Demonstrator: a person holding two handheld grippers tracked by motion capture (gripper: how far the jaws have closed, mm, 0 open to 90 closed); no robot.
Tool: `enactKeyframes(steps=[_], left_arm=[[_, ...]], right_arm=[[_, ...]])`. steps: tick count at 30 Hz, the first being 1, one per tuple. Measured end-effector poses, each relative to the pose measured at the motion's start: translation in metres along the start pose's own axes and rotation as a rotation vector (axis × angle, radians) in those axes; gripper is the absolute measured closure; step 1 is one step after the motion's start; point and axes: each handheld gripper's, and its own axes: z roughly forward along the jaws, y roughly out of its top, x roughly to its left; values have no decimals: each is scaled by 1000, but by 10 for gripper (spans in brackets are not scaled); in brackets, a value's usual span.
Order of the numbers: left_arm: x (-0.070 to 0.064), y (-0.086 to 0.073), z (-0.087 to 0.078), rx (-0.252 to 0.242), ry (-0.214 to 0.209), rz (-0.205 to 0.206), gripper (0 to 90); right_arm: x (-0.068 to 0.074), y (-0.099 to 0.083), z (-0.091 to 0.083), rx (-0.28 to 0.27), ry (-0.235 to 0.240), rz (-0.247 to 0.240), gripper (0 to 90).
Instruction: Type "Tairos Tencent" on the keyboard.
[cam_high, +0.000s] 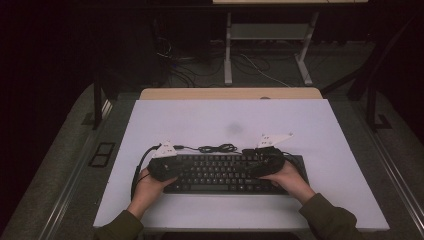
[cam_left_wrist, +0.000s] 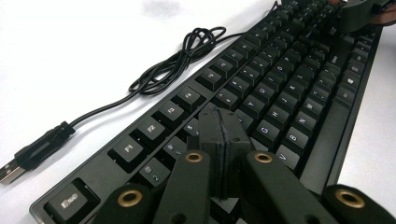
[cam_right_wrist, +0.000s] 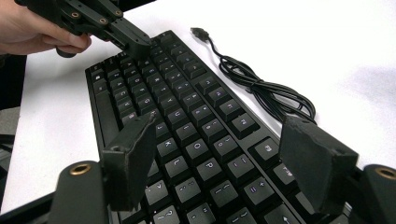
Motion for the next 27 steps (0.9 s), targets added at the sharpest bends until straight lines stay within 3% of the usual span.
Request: enactKeyframes(steps=[27], left_arm=[[2,-5,14,58,-11,-1,893]], right_arm=[[0,0,-1,-4,-2,-4,266]])
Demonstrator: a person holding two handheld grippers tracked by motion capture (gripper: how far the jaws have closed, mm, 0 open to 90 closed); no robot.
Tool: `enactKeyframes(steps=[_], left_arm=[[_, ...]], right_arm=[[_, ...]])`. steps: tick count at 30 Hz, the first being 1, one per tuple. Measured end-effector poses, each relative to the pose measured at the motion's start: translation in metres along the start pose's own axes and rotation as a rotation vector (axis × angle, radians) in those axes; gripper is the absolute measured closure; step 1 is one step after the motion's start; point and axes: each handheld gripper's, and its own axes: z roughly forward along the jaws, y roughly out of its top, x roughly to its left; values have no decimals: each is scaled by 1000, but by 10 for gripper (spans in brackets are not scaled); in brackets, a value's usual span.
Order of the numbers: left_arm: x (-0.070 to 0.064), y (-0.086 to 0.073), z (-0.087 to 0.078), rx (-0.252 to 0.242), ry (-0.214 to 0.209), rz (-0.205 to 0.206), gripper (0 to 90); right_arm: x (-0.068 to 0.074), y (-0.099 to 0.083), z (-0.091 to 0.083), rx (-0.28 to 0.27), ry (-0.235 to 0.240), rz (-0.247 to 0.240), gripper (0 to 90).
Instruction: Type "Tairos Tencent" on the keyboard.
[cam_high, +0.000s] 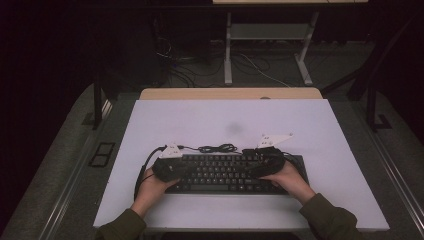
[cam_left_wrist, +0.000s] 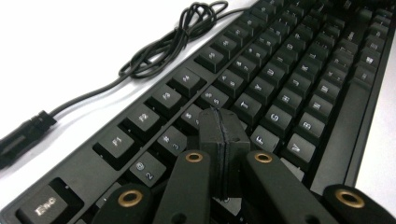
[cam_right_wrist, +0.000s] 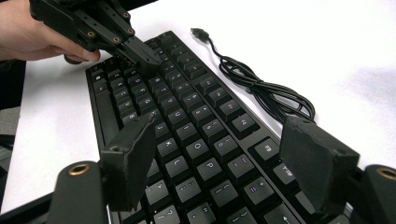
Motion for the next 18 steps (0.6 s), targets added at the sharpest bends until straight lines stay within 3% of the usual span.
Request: enactKeyframes(steps=[8,18], left_arm=[[-1,2,-3,-8,1,8,884],[-3,2,-7,-32,-4,-7,742]], right_arm=[[0,0,0,0,1,-1,266],[0,0,0,0,-2,2,267]])
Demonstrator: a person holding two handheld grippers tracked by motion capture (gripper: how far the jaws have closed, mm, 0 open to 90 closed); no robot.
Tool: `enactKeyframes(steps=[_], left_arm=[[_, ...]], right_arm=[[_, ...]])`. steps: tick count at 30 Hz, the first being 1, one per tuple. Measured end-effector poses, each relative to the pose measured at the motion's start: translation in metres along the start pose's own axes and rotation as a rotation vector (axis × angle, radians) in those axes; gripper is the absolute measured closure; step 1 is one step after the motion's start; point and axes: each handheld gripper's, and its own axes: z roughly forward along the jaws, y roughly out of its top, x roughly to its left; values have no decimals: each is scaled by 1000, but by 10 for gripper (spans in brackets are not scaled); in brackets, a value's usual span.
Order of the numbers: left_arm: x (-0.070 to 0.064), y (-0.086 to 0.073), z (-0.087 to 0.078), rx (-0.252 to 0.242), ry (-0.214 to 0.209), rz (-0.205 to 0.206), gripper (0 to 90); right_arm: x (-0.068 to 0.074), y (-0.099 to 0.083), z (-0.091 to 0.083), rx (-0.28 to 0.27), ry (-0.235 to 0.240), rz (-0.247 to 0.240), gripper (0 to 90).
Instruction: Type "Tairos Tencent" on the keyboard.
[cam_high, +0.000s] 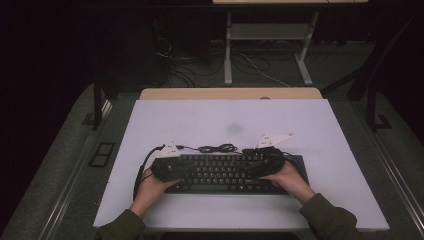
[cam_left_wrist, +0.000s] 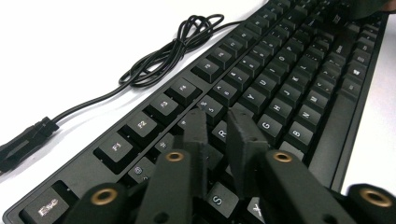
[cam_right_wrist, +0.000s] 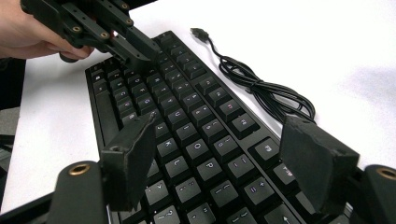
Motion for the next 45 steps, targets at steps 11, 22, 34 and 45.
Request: enactKeyframes(steps=[11,22,34,45], left_arm=[[-2,0,-3,-7,-10,-3,502],[-4,0,-4,-8,-9,2,414],[-4,0,-3,-12,-3,8,350],[-4,0,-3,-25,12,4,277]], right_arm=[[3,4,2,13,5,5,272],[9,9,12,46,-29,-15,220],[18,13,25,48,27,-31,475],[30,12,34,93,103,-75,789]])
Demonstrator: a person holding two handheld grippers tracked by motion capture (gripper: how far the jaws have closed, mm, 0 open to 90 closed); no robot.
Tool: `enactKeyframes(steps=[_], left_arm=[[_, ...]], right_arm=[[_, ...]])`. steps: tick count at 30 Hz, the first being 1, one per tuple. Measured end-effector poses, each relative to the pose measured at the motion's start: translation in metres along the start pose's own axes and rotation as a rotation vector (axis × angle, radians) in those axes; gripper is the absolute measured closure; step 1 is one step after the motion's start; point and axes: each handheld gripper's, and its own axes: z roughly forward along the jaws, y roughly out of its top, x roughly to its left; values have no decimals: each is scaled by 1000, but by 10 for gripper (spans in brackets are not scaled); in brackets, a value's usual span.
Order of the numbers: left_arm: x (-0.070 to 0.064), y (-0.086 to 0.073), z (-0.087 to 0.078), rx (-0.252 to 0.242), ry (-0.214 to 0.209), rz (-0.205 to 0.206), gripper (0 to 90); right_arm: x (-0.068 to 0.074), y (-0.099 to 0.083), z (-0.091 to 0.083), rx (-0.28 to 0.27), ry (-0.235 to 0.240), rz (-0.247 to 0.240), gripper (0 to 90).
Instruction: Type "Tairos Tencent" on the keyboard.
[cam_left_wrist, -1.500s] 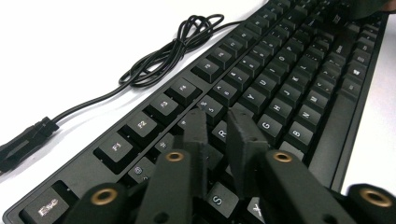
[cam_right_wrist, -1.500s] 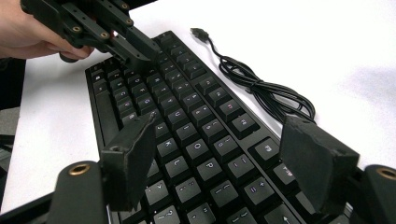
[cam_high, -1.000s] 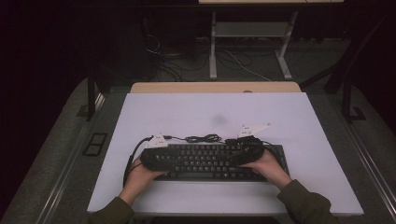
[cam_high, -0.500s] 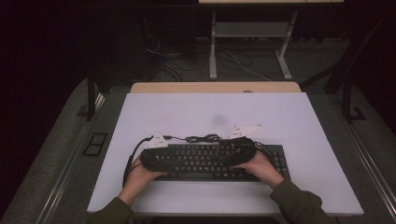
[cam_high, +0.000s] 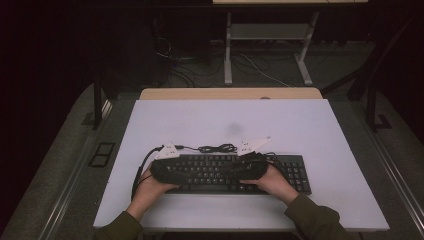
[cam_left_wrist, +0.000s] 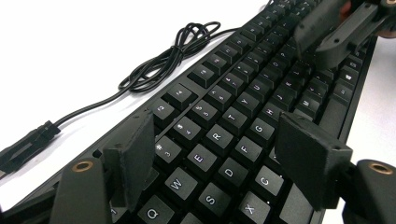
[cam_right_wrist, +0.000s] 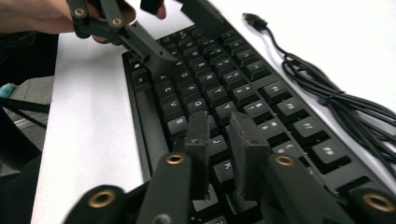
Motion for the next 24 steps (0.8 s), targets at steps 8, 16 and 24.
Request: enactKeyframes(steps=[8,16,24], left_arm=[[0,0,0,-1,-1,4,260],[0,0,0,0,-2,9,255],[0,0,0,0,-3,8,255]], right_arm=[[5,0,11,34,34,-13,891],[12,0,21,61,41,-28,890],[15,0,27,77,34,-40,890]])
